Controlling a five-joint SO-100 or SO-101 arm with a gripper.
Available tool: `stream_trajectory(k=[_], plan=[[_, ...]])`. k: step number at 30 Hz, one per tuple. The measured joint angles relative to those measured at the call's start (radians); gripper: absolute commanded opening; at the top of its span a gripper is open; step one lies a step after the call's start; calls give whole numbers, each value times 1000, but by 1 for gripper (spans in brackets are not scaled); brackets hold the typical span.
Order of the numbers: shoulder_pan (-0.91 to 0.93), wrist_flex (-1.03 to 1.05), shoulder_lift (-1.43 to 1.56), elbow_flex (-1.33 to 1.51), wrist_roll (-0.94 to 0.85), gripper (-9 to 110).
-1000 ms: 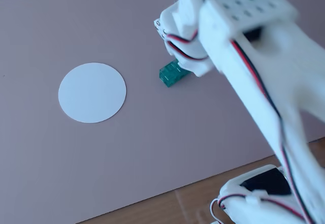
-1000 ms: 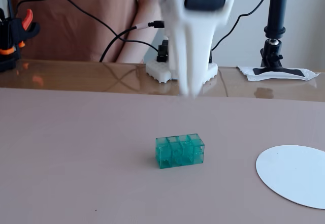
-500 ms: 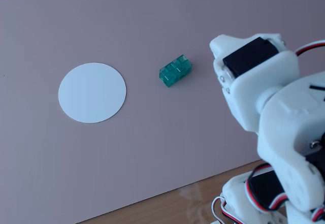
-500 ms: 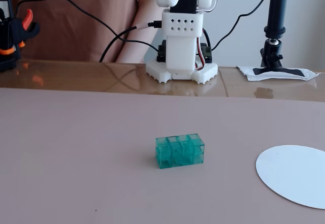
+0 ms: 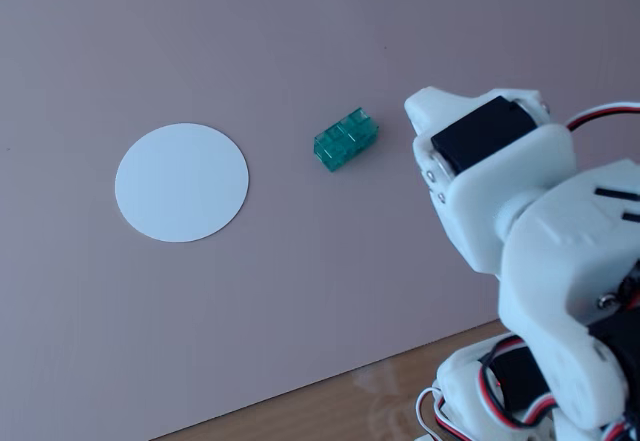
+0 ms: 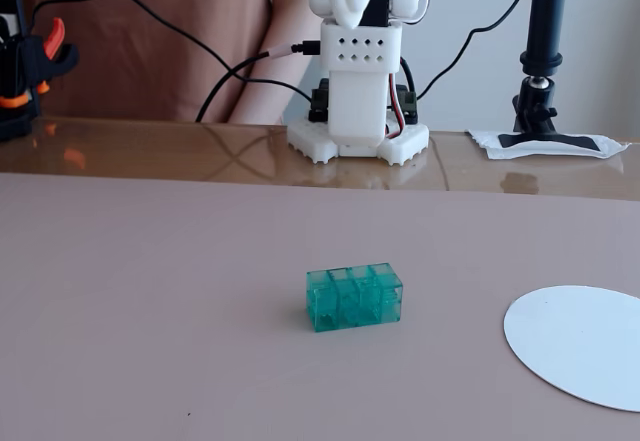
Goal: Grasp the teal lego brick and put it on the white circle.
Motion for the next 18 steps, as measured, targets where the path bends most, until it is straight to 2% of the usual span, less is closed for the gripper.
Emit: stream_trajectory(k=[18], plan=[[-11,55,0,190,0,0]])
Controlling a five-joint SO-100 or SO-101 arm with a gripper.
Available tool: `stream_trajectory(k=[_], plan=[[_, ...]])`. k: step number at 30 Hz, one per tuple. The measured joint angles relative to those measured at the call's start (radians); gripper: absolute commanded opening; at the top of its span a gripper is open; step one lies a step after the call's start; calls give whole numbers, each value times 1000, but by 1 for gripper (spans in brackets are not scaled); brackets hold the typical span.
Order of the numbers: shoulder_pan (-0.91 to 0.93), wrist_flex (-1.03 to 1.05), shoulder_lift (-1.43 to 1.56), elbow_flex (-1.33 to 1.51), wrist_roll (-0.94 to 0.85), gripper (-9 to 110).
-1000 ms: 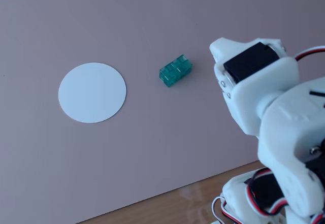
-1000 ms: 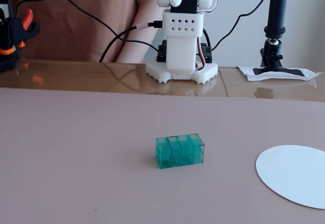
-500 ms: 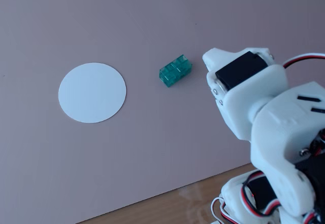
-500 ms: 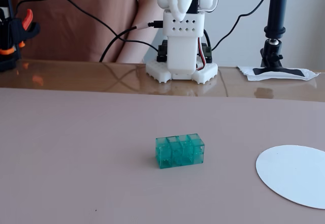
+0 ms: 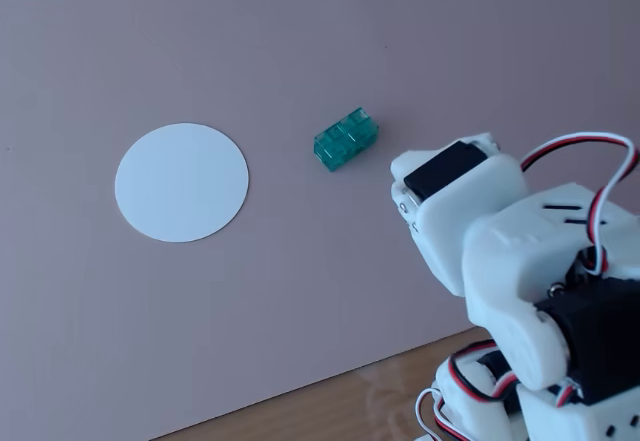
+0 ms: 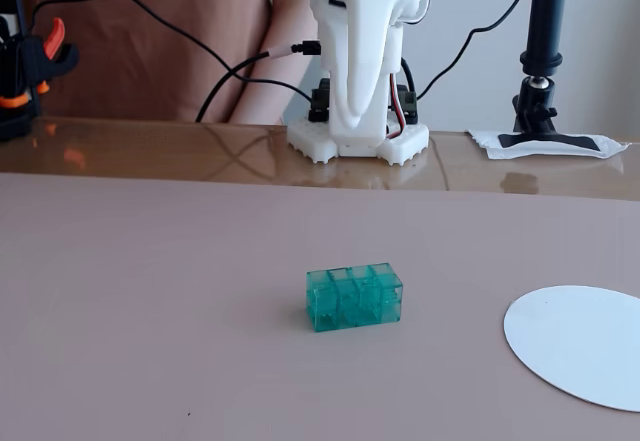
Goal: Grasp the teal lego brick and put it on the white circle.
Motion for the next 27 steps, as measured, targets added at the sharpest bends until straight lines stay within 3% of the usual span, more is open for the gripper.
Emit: stream_trajectory(k=[15,27], plan=[[-21,-11,-12,-49,14,0],[-63,-137,-787,-545,81,2]])
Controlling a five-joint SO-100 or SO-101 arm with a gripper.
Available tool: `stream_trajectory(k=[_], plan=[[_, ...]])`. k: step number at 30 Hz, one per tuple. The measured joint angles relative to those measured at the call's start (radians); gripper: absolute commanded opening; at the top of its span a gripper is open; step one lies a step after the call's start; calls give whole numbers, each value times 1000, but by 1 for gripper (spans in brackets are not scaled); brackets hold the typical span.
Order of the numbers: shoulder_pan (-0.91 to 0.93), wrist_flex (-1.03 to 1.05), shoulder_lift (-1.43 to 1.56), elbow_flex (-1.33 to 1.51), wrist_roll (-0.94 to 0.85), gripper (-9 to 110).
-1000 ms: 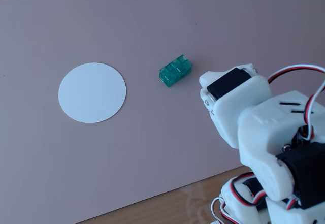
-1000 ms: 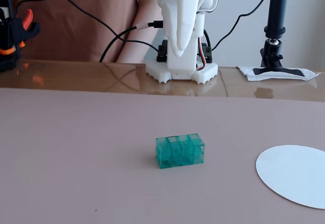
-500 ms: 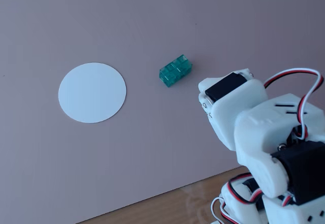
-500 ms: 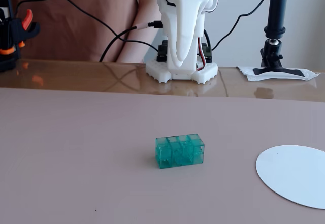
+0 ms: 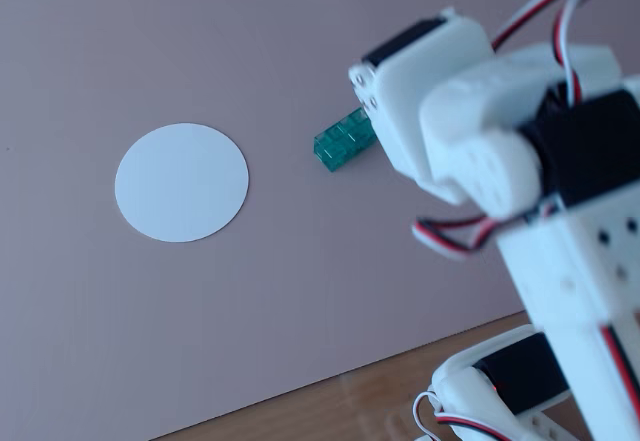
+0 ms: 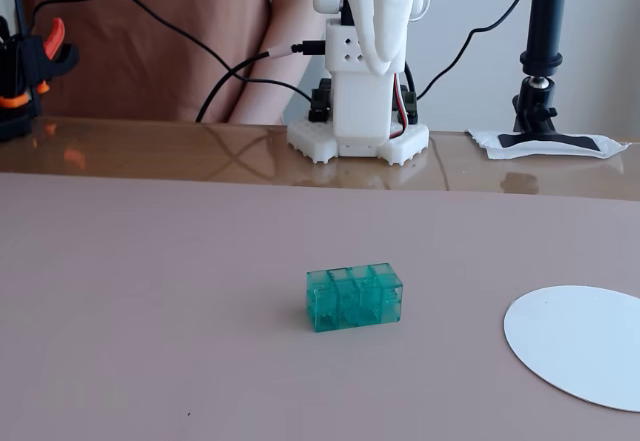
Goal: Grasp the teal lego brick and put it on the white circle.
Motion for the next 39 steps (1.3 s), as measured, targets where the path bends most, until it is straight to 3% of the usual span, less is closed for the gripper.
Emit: stream_trajectory(k=[9,21,26,31,39], plan=[[21,0,-476,-176,-58,19],[80,0,-927,-354,-163,20],[72,0,-1043,-416,-173,17],[44,0,-1131,-460,-193,0],[46,12,-1134,-479,-163,0]])
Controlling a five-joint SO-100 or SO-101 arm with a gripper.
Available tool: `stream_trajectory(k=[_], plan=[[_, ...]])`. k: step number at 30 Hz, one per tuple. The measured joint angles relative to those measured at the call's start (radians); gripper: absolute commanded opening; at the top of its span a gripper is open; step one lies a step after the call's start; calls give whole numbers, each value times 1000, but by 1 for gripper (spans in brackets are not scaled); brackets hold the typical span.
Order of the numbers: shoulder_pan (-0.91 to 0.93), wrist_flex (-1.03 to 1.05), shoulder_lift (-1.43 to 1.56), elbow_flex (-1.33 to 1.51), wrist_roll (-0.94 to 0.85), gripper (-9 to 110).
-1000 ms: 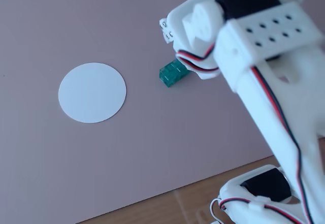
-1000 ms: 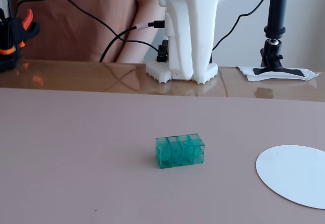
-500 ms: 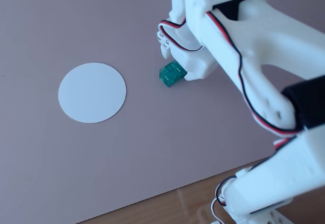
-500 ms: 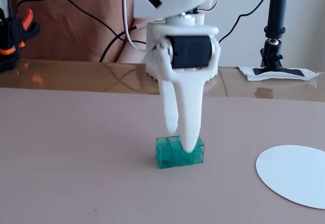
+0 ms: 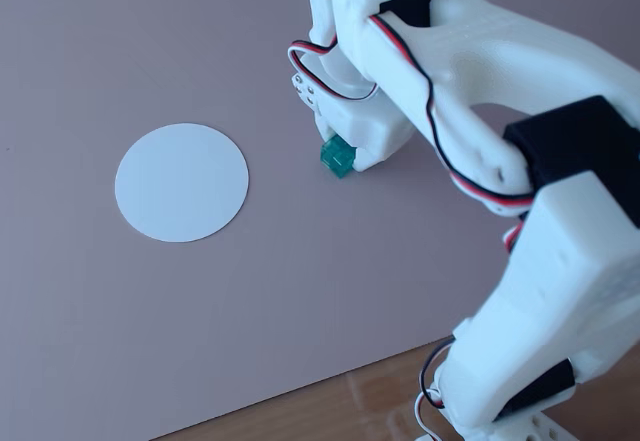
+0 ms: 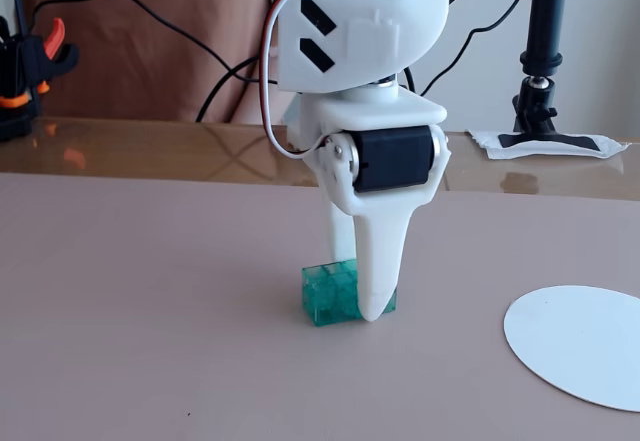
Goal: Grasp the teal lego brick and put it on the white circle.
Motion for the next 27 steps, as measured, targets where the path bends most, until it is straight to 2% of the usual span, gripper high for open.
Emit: stream_trajectory(k=[5,10,15,20,27], plan=[[29,-3,152,58,74,0],[28,-21,449,144,164,0],[-78,3,673,141,216,0],[-207,55,676,43,232,0],[-347,135,434,-153,183,0]])
